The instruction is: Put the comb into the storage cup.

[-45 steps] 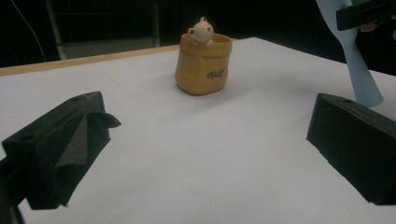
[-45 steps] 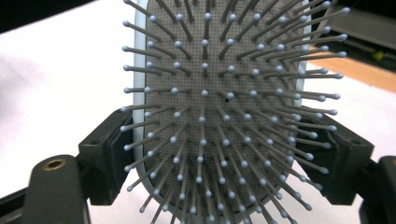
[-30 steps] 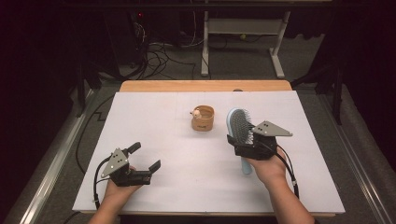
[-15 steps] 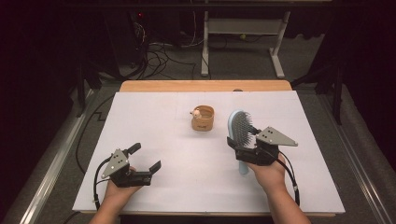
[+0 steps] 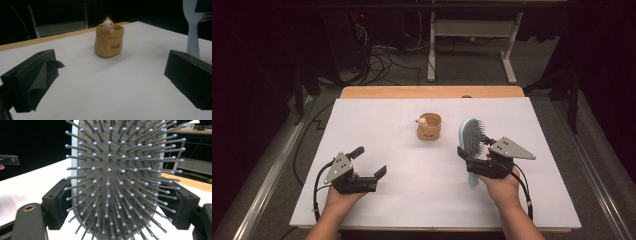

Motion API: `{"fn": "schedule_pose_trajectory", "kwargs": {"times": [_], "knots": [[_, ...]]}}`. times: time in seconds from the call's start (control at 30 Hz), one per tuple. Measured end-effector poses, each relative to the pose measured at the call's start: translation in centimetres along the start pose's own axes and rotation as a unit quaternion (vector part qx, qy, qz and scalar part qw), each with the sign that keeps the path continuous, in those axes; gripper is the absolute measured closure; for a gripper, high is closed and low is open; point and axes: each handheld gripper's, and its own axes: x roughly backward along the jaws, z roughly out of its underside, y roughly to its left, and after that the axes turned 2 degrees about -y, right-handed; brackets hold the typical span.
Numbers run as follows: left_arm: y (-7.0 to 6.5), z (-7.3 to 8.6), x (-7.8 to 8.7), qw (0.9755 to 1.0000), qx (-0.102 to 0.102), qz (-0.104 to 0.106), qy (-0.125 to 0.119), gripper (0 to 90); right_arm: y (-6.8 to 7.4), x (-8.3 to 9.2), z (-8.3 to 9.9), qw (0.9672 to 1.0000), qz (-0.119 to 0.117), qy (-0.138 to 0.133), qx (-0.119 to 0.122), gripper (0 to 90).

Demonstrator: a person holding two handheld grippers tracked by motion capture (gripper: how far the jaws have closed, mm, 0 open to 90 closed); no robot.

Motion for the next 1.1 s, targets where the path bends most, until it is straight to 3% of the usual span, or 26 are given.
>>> {"fn": "schedule_pose_trajectory", "kwargs": {"times": [0.3, 0.63, 0.67, 0.93, 1.1], "knots": [[-0.5, -0.3, -1.1, 0.9999, 0.008, -0.006, 0.008, 0.2, -0.1, 0.1, -0.1, 1.0, 0.003, -0.001, 0.002, 20.6], [-1.9, -0.1, -2.4, 0.9998, 0.011, 0.004, 0.013, 0.2, 0.2, 0.0, -0.4, 0.9999, 0.004, -0.006, 0.009, 20.6], [-1.9, 0.0, -2.6, 0.9999, 0.005, 0.006, 0.014, 0.2, 0.2, 0.0, -0.5, 0.9999, 0.004, -0.007, 0.011, 20.6], [-2.8, 0.6, -4.3, 0.9995, -0.006, 0.001, 0.031, 0.2, 0.3, -0.4, -0.5, 0.9999, 0.006, -0.005, 0.013, 20.6], [-3.2, 0.7, -4.6, 0.9992, 0.006, -0.009, 0.038, 0.2, 0.6, -0.8, -0.8, 0.9997, 0.003, -0.005, 0.023, 20.6]]}}
